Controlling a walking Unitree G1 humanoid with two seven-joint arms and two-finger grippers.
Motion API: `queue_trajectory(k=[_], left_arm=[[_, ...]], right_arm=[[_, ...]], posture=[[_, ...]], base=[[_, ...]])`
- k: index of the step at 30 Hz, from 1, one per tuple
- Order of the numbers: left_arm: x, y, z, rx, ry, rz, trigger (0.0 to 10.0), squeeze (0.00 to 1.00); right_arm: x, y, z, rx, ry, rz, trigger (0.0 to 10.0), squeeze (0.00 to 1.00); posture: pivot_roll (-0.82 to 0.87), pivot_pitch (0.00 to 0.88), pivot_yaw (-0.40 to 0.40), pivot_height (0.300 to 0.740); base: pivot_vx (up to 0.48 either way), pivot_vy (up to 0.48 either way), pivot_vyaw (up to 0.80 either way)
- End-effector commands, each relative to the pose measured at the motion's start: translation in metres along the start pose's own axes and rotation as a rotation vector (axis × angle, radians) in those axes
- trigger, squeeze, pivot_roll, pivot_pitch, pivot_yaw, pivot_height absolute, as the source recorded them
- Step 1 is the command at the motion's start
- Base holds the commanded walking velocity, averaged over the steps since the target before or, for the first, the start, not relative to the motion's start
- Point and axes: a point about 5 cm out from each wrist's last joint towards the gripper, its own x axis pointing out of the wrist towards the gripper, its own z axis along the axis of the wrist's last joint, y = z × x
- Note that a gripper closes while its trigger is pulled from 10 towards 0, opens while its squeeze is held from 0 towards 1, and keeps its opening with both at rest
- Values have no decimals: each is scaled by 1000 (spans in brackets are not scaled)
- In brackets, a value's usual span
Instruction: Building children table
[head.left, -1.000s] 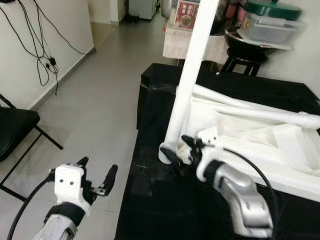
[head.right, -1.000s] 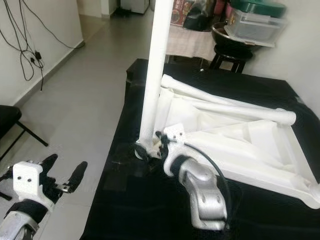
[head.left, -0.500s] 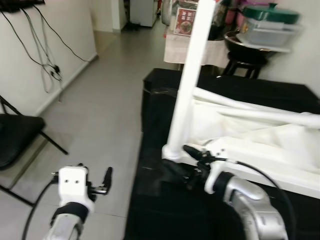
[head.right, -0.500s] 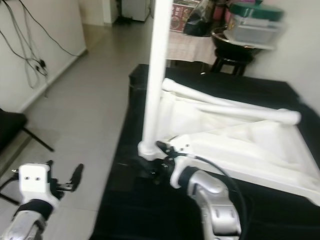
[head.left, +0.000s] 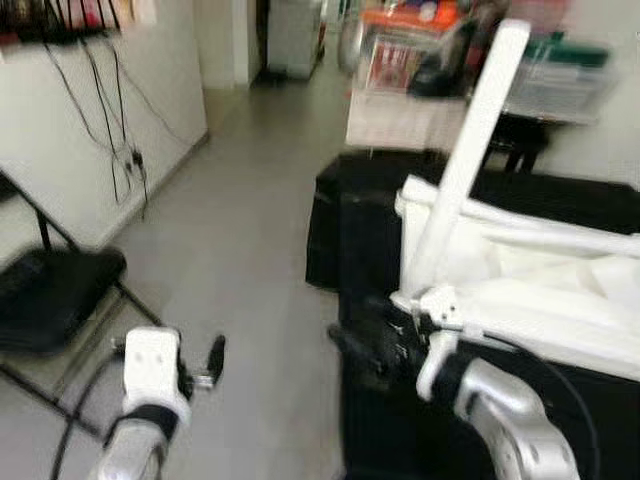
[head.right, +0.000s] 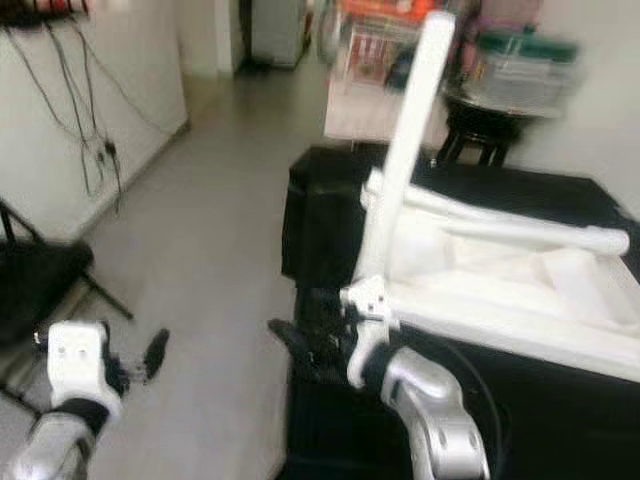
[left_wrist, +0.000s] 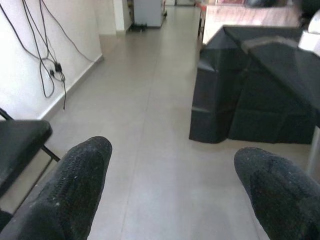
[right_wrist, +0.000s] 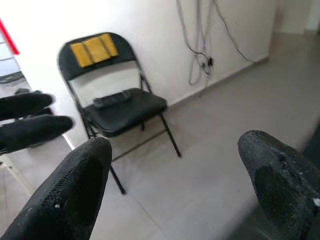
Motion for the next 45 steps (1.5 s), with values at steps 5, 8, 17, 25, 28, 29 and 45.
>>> queue_trajectory(k=[5, 8, 17, 25, 28, 29, 45], left_arm=[[-2, 2, -5, 17, 26, 14, 10000, 0], [-2, 2, -5, 17, 27, 15, 10000, 0], [-8, -7, 8, 62, -16, -38, 10000, 0], [-7, -16, 12, 27, -40, -65, 10000, 0], [-4, -16, 12, 26, -42, -79, 10000, 0], [-4, -16, 12, 26, -42, -79, 10000, 0], [-1, -17, 12, 31, -39, -99, 10000, 0]], right_arm=[[2, 2, -1, -22, 5, 10, 10000, 0], [5, 1, -1, -38, 6, -4, 10000, 0], [38, -9, 16, -89, -53, -192, 10000, 0], [50, -9, 16, -88, -45, -192, 10000, 0], [53, -9, 15, -83, -42, -188, 10000, 0], [53, -9, 15, -83, -42, -188, 10000, 0], [58, -13, 12, -61, -28, -203, 10000, 0]], posture=[[-107, 2, -108, 740], [-107, 2, -108, 740], [-81, 18, -101, 740], [-69, 22, -103, 740], [-69, 22, -108, 740], [-69, 22, -108, 740], [-67, 19, -109, 740]], base=[[0, 480, 0], [0, 480, 0], [0, 0, 0], [129, 0, 0], [338, 0, 533], [345, 0, 0], [353, 0, 0]])
